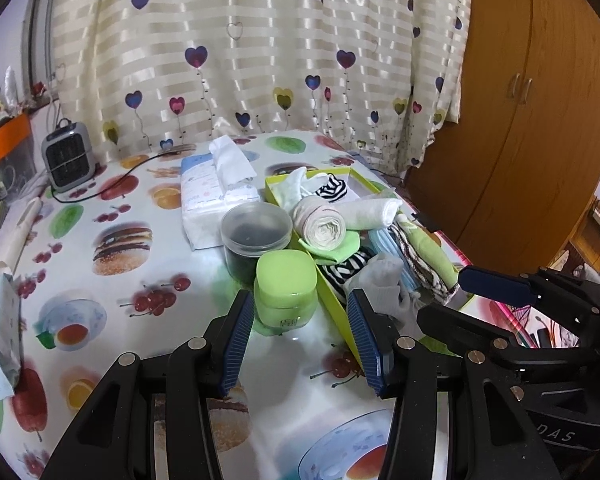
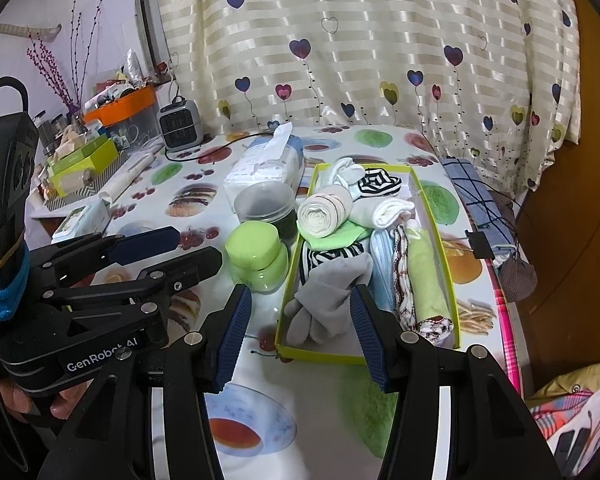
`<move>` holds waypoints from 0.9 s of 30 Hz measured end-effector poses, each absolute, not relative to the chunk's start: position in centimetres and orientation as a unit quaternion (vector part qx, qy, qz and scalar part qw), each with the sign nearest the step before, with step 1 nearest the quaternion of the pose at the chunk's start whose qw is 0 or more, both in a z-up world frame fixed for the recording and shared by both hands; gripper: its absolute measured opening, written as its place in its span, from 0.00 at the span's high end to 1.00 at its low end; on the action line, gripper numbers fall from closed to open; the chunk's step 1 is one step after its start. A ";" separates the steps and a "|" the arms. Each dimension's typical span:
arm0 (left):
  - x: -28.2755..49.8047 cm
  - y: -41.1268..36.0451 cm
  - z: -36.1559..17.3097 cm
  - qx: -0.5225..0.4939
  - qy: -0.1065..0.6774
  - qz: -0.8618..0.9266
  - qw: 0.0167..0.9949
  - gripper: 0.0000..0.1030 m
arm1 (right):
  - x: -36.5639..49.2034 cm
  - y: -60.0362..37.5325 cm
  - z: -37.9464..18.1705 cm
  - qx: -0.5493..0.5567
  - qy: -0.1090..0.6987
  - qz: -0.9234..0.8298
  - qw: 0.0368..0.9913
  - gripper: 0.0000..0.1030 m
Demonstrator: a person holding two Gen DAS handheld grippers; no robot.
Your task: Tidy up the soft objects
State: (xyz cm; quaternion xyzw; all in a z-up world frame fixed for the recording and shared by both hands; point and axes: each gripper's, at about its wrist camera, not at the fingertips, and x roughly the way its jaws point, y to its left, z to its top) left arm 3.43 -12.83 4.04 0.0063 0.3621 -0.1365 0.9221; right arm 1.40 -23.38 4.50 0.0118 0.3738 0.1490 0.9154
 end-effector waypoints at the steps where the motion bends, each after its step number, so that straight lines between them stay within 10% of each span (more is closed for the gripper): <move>1: 3.3 -12.7 4.0 0.006 0.362 -0.137 0.922 0.54 | 1.4 -23.4 4.5 0.012 0.374 0.149 0.915 0.49; 27: 3.4 -13.0 3.7 0.003 0.369 -0.140 0.919 0.54 | 1.4 -23.3 4.5 0.012 0.375 0.149 0.915 0.49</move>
